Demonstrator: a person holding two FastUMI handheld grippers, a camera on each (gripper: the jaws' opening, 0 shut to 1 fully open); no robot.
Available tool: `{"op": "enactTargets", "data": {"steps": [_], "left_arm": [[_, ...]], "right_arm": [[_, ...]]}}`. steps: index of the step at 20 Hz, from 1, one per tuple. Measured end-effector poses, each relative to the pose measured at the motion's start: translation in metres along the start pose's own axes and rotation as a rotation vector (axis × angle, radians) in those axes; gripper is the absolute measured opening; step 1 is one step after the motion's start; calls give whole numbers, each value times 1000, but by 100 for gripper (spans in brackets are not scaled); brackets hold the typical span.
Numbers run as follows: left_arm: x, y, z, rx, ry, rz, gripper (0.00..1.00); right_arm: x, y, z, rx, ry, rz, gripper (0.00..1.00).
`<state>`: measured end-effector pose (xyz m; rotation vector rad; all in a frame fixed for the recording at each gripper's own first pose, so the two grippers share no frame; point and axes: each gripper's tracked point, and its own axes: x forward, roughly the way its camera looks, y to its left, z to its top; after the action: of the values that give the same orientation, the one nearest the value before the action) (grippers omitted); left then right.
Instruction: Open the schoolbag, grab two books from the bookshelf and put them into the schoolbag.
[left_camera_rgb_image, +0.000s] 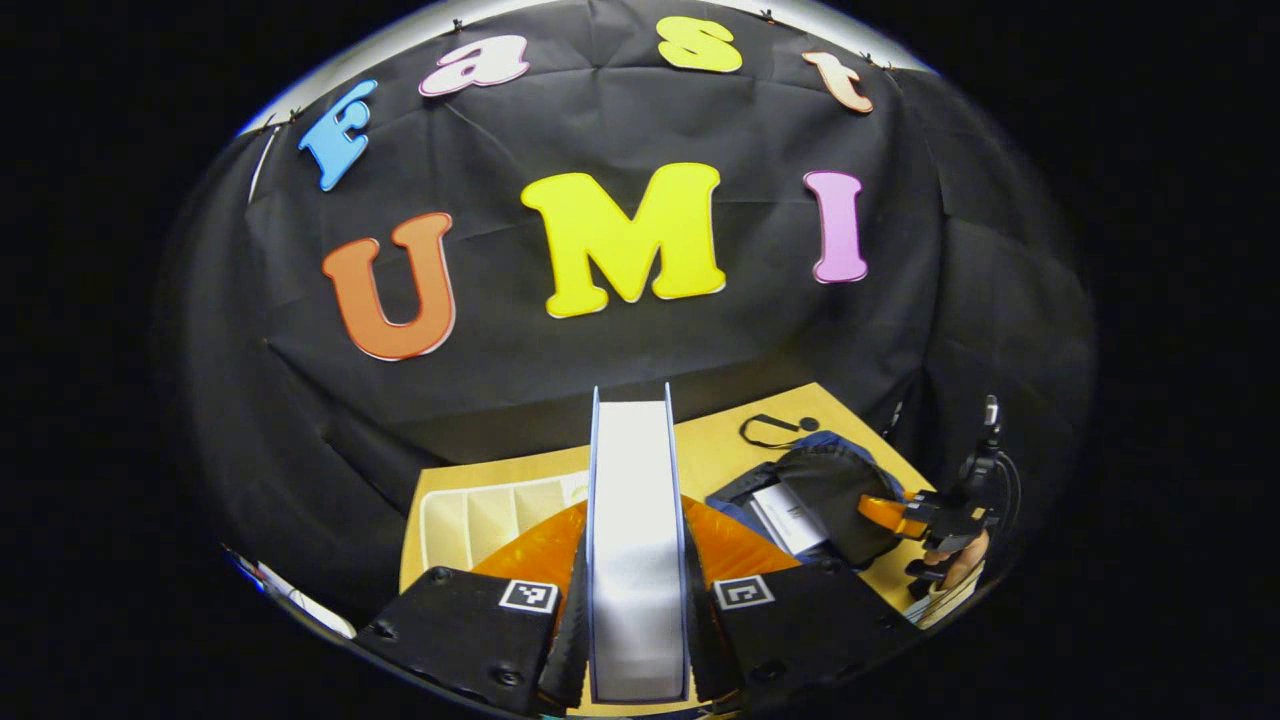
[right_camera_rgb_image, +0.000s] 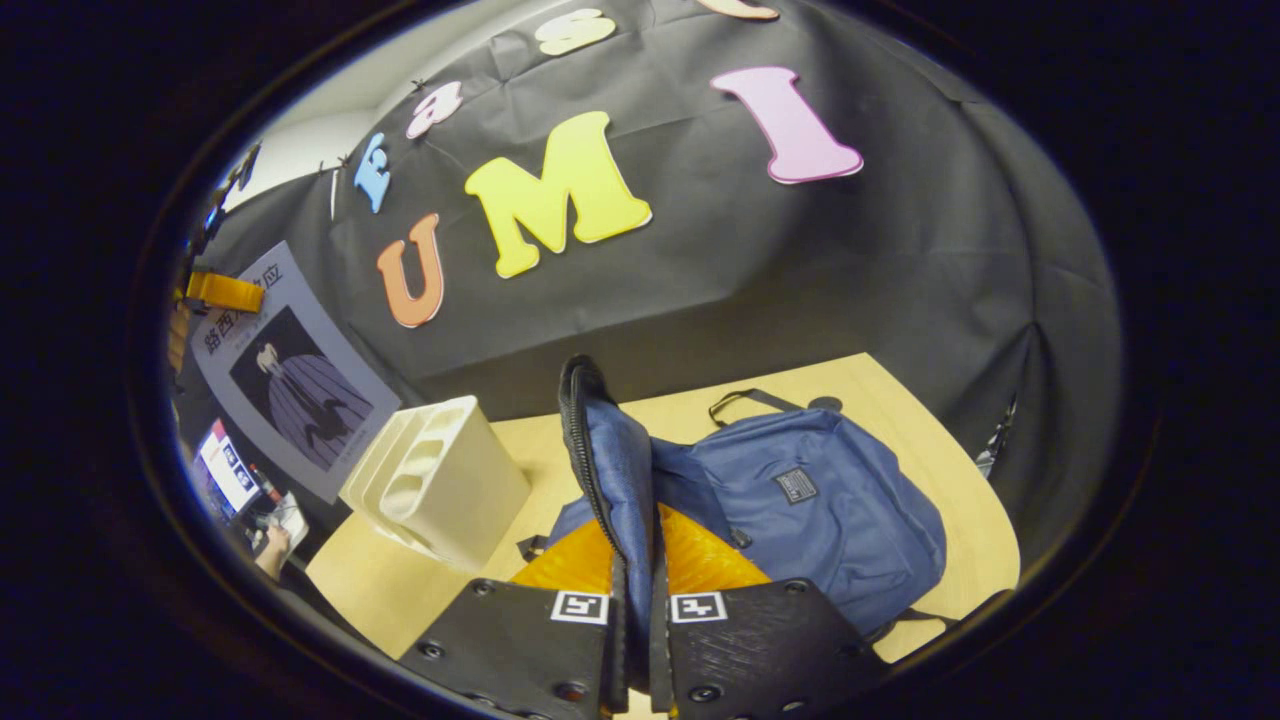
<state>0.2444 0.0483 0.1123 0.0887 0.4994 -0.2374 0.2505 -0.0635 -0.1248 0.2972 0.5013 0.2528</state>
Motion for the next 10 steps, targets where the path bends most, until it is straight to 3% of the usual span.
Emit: {"op": "enactTargets", "data": {"steps": [6,9,10], "left_arm": [[62,-59,-13,-238,18,-283,43],[89,-66,-36,-326,81,-332,39],[96,-64,-39,-360,87,-336,43]], "right_arm": [[-3,-3,-3,-25,11,-24,8],[1,0,-5,31,30,-19,8],[3,3,-5,53,30,-18,8]]}}
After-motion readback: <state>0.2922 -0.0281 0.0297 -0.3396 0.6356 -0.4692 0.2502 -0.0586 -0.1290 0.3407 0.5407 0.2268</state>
